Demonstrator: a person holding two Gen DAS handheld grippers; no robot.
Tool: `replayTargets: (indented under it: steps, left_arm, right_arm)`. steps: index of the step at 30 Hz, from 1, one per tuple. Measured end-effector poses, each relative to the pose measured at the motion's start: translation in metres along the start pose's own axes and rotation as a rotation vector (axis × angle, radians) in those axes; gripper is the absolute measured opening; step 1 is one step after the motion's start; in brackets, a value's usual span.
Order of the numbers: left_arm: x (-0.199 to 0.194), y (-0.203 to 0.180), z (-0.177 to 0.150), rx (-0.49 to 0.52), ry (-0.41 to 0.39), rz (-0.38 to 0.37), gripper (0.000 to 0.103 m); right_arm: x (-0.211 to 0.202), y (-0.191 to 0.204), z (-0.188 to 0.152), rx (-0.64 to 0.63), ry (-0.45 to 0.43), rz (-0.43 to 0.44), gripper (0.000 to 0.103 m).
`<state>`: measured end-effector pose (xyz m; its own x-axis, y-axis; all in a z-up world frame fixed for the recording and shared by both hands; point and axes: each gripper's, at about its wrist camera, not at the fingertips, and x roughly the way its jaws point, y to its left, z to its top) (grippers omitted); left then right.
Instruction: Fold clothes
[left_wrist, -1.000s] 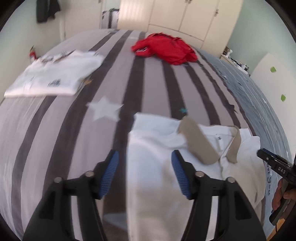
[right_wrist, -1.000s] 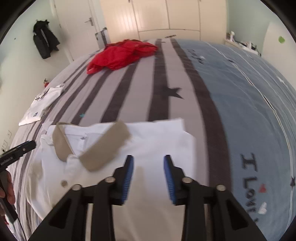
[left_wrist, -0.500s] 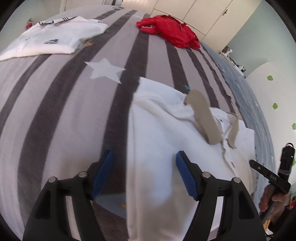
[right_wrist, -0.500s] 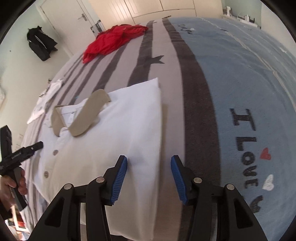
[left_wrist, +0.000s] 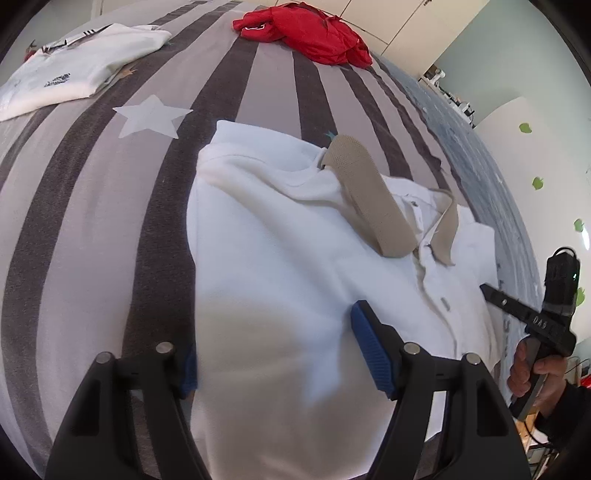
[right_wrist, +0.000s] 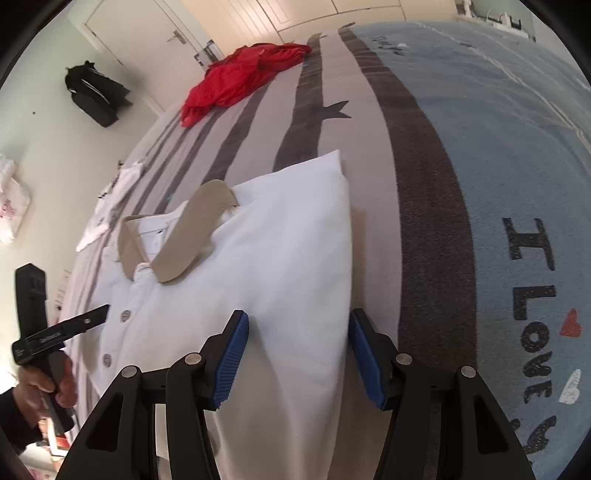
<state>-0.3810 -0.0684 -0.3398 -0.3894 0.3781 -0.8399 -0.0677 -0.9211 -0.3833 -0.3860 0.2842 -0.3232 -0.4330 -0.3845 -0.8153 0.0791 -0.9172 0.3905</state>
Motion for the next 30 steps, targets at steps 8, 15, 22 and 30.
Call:
replayTargets:
  steps: [8, 15, 22, 30]
  left_arm:
    - [0.004, -0.022, 0.003, 0.082, -0.002, 0.065, 0.027]
    - [-0.01, -0.03, 0.001, 0.096, -0.064, 0.086, 0.014]
    - [-0.042, -0.042, 0.015, 0.115, -0.153, 0.033, 0.01]
    - [-0.114, -0.004, 0.072, 0.119, -0.232, -0.025, 0.01]
  right_arm:
    - [0.014, 0.017, 0.003, -0.07, 0.046, 0.042, 0.036]
    - [0.001, 0.02, 0.003, -0.052, 0.021, -0.006, 0.011]
    - [-0.032, 0.054, 0.011, -0.064, -0.057, -0.087, 0.009]
    - [-0.066, 0.128, 0.052, -0.064, -0.136, -0.141, 0.009]
